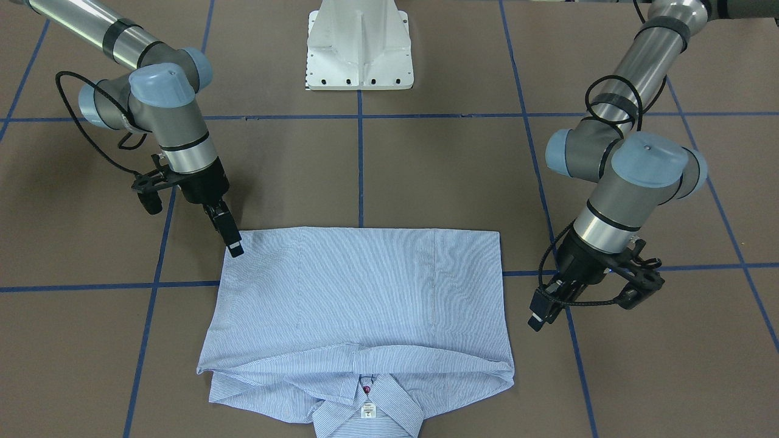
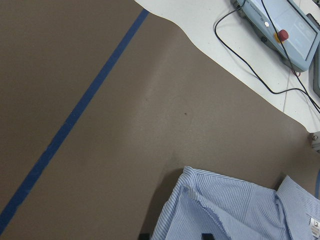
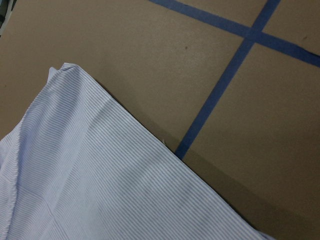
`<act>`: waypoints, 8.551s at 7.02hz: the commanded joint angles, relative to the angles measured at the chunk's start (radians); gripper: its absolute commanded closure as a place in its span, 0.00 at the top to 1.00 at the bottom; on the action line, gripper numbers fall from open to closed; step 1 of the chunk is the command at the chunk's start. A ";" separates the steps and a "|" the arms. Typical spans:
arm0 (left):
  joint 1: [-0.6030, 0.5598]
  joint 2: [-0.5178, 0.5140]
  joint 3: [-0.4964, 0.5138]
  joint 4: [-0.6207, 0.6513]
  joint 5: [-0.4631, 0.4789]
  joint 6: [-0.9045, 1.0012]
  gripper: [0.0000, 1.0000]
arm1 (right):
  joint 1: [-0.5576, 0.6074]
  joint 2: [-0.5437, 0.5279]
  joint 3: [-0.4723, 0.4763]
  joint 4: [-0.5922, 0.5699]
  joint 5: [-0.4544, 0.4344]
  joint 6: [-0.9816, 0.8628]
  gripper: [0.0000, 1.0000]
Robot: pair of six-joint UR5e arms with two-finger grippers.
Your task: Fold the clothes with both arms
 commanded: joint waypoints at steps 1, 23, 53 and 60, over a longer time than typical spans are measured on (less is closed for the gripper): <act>0.002 -0.001 0.000 0.000 0.000 -0.001 0.45 | -0.015 -0.008 -0.009 0.000 -0.002 0.002 0.96; 0.048 0.058 -0.177 0.020 -0.055 -0.160 0.47 | -0.478 -0.379 0.539 -0.001 0.547 0.002 0.99; 0.454 0.233 -0.450 0.252 0.123 -0.456 0.56 | 0.083 -0.097 0.172 -0.006 0.326 -0.207 1.00; 0.460 0.233 -0.442 0.252 0.126 -0.458 0.00 | 0.081 -0.097 0.149 -0.001 0.326 -0.207 1.00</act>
